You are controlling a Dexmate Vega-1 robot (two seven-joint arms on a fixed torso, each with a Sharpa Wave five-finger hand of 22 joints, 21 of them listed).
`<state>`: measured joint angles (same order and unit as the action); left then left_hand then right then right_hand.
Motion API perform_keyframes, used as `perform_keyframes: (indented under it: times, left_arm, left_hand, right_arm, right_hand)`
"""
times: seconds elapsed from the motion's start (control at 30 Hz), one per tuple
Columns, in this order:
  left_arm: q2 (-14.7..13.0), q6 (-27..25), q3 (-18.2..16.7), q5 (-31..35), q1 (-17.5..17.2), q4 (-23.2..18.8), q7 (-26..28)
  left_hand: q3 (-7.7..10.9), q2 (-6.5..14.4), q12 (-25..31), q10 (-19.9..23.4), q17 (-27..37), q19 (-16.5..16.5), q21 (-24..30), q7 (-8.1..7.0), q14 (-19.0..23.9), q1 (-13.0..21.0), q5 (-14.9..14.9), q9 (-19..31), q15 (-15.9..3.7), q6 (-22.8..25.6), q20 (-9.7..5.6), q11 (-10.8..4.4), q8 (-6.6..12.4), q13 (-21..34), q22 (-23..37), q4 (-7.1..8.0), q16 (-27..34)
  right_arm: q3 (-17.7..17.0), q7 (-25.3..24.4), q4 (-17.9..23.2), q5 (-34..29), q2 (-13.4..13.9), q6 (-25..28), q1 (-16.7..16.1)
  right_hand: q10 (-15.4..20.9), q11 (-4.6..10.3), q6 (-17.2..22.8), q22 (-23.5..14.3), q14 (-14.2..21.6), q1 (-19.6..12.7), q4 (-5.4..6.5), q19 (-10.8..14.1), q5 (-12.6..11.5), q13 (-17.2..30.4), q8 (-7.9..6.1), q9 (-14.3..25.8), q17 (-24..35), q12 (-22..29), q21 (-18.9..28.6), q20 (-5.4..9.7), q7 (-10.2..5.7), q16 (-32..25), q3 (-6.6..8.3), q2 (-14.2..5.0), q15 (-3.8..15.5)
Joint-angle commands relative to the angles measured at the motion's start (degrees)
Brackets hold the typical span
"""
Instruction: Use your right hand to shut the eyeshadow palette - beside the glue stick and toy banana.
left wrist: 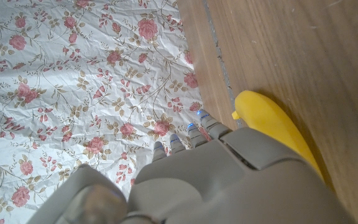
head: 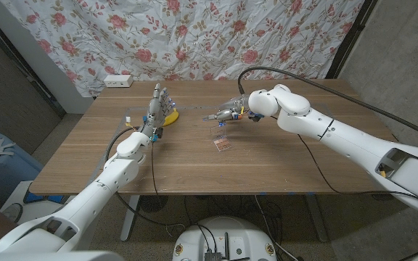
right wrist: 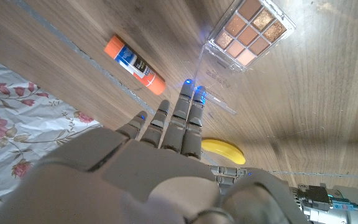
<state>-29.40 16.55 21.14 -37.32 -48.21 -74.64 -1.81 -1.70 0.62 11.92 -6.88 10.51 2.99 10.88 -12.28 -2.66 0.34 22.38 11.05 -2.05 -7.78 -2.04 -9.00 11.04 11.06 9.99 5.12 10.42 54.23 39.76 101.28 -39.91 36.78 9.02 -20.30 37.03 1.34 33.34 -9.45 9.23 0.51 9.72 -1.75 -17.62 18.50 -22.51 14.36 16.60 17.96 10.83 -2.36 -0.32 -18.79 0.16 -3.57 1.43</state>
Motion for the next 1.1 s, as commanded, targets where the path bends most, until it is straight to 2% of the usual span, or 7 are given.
perform_keyframes:
  times: [0.03, 1.1]
  left_arm:
    - [-0.1, -0.1, 0.0, -0.1, -0.1, -0.1, 0.0]
    - [0.0, 0.0, 0.0, 0.0, 0.0, 0.0, 0.0]
  left_hand:
    - [0.10, 0.0, 0.3, 0.1, 0.2, 0.5, 0.4, -0.31, -0.4, 0.5, 0.3, 0.2, -4.09, 0.1, -0.43, -0.56, 0.32, 0.2, 0.2, 0.12, 0.4]
    - [0.11, 0.0, 0.3, 0.1, 0.2, 0.5, 0.4, -0.31, -0.4, 0.5, 0.3, 0.2, -4.11, 0.0, -0.49, -0.47, 0.30, 0.2, 0.3, 0.13, 0.4]
  right_arm:
    - [-1.1, -1.1, 1.6, 0.0, 1.4, -0.5, -1.8]
    - [-4.1, -5.0, 5.8, -1.5, 4.0, -1.2, -7.7]
  right_hand:
    - [-0.2, -0.03, -0.1, -0.2, -0.1, -0.5, 0.14, 0.5, -0.6, 0.2, 0.05, 0.0, 0.1, -0.1, 0.2, 0.08, -0.14, 0.3, -0.28, -1.55, 0.26]
    - [-1.3, 0.79, -0.6, -0.2, -0.6, -1.1, -0.18, 1.4, -1.1, 1.0, 0.08, -0.5, -0.4, -1.3, 0.2, 0.20, -0.70, 0.7, -0.35, -2.65, 0.74]
